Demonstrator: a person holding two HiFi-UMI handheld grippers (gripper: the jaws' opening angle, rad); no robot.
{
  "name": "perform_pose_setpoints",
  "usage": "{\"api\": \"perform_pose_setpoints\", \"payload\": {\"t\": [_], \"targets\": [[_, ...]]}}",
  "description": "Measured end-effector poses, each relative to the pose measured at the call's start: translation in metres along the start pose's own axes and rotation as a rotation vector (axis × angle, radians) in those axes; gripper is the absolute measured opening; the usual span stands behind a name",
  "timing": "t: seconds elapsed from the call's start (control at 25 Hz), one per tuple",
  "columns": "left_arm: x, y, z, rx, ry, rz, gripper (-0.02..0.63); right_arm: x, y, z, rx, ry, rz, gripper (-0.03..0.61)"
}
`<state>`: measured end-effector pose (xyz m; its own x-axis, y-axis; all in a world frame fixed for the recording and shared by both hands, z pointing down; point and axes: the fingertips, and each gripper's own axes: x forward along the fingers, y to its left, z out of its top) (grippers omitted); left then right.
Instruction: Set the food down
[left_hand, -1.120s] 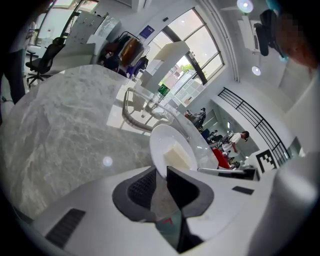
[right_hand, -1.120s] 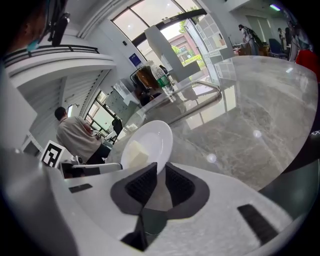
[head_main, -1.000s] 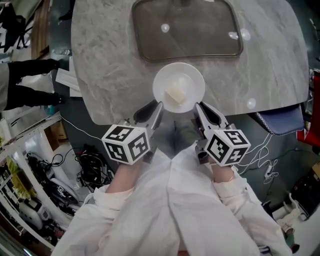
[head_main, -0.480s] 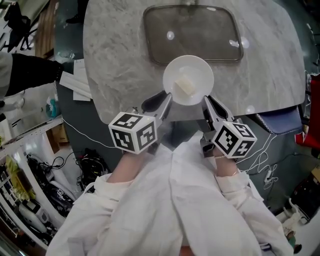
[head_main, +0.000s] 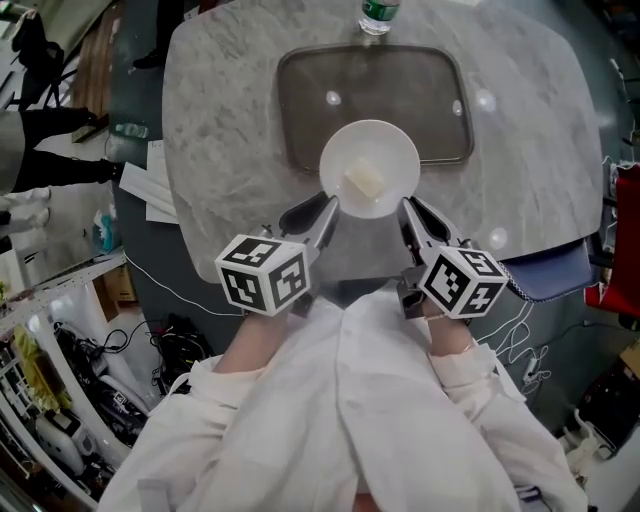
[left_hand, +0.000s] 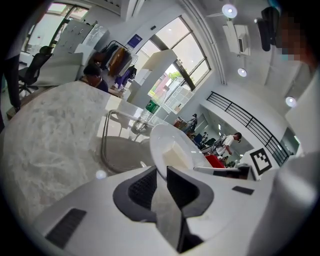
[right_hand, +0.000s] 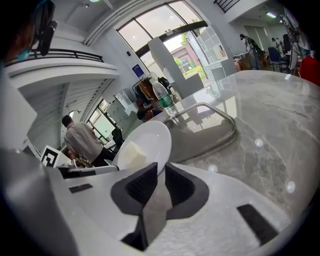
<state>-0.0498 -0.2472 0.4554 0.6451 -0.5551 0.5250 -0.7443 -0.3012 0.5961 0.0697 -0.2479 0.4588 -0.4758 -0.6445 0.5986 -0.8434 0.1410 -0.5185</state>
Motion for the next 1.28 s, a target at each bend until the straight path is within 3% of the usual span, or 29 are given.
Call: {"api": "perform_pose_setpoints", "payload": {"t": [0.32, 0.6, 1.28], "targets": [[0.04, 0.007, 0.04, 0.004, 0.005, 0.016, 0.066, 0.033, -0.02, 0.047, -0.012, 0.023, 0.008, 0.04], [0.078, 0.022, 0.059, -0.04, 0.015, 0.042, 0.066, 0.067, -0.043, 0.073, -0.015, 0.069, 0.017, 0.04], [0.127, 0.05, 0.063, -0.073, 0.092, 0.063, 0.066, 0.111, -0.076, 0.081, 0.022, 0.147, 0.024, 0.04]]}}
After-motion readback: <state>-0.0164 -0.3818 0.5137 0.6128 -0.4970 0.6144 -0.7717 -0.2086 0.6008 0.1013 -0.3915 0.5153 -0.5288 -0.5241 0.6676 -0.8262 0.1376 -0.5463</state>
